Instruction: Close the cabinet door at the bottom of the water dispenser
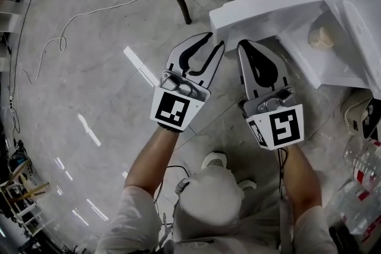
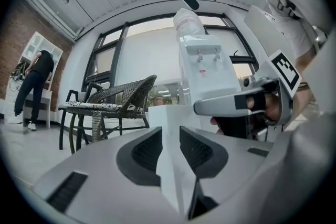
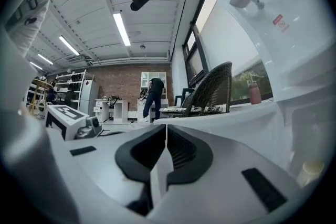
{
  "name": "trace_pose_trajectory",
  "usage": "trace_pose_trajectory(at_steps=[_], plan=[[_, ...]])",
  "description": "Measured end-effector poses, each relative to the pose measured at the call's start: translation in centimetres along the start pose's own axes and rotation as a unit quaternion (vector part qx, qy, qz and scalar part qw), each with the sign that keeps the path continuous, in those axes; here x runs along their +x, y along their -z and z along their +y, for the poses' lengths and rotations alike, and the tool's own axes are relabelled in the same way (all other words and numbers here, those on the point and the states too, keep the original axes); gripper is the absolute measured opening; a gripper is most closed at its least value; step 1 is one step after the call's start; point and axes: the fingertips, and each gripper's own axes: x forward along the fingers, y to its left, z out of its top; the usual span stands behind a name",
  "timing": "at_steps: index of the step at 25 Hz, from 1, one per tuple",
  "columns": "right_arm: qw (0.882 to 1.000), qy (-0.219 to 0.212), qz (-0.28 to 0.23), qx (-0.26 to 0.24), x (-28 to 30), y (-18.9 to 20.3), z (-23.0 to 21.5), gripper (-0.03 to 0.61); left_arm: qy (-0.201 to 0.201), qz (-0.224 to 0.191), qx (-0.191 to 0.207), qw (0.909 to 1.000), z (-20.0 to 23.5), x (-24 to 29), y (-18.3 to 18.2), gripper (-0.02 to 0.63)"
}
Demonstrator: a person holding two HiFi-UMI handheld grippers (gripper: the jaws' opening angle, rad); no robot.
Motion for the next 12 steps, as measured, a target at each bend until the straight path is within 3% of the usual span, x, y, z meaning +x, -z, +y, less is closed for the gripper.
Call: trace_pose_trajectory(at_steps=[8, 12], plan=[[1.000, 0.017, 0.002, 0.004, -1.4, 1.4, -1.3, 0.018, 0.025, -0.008, -0.007, 0.9996, 0.8, 2.0, 1.2, 0.204], [1.000, 0.020, 0.001, 0.007, -1.9, 1.7, -1.5, 0.018, 0.043, -0.027, -0.034, 0.9981, 1.3, 2.9, 1.7, 0.221]])
